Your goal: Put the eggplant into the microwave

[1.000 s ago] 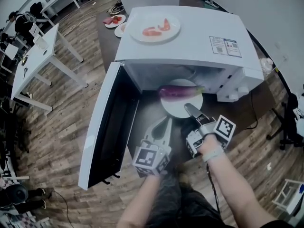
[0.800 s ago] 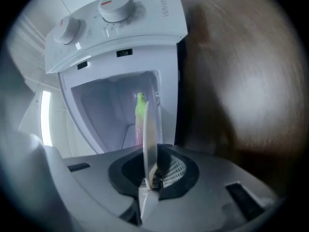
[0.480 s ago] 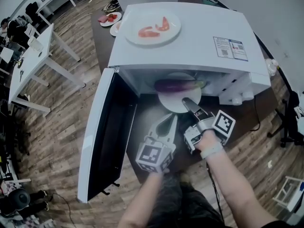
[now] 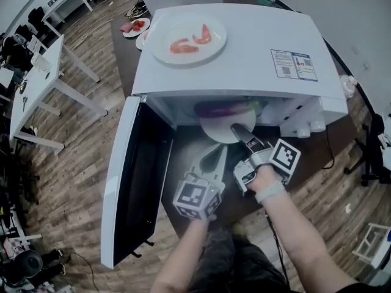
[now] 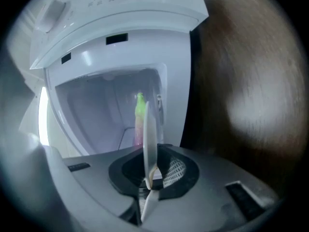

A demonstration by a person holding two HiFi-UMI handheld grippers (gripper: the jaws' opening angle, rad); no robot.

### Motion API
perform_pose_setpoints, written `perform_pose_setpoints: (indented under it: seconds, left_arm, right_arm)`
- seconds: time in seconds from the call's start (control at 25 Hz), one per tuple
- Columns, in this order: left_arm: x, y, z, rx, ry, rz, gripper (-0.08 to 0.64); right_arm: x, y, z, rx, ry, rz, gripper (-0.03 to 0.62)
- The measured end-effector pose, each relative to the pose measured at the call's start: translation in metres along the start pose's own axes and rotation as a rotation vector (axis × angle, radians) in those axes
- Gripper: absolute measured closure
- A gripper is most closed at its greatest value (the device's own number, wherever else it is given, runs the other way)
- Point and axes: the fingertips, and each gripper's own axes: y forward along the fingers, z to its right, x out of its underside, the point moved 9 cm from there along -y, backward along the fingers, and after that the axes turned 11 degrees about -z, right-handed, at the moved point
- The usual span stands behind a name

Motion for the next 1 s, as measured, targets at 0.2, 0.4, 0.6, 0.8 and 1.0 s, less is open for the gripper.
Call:
perform_pose_setpoints:
  seconds: [0.2,0.4,0.6,0.8,1.0]
  left_arm:
    - [0.0,0.001,-0.004,0.014,0.026,-0.032,0.56]
    - [-0.001,0.003,-0.006,0.011,0.015,-0.033,0.56]
    - [-0.002,0.005,-0.006,-0.006,-0.017,-0.024,0.56]
    - [-0.003,0.007,-0.01,-0.014,-0.038,-0.026,0.56]
    - [-0.005,0.008,-0.013,-0.021,-0.054,-0.029,0.56]
  right_arm:
    - [-0.001,0.005,0.001,0.012,-0.019,-0.008,0.566]
    - [-0.002,0.012,-0.001,0.033,-0.079,-0.017,0.566]
    - [-0.002,0.015,-0.004,0.064,-0.186,-0.042,0.499]
    - [0.004,0.007,-0.009,0.051,-0.292,-0.114,0.449]
    - [0.017,-0.006,-0.012,0.07,-0.428,-0.186,0.445]
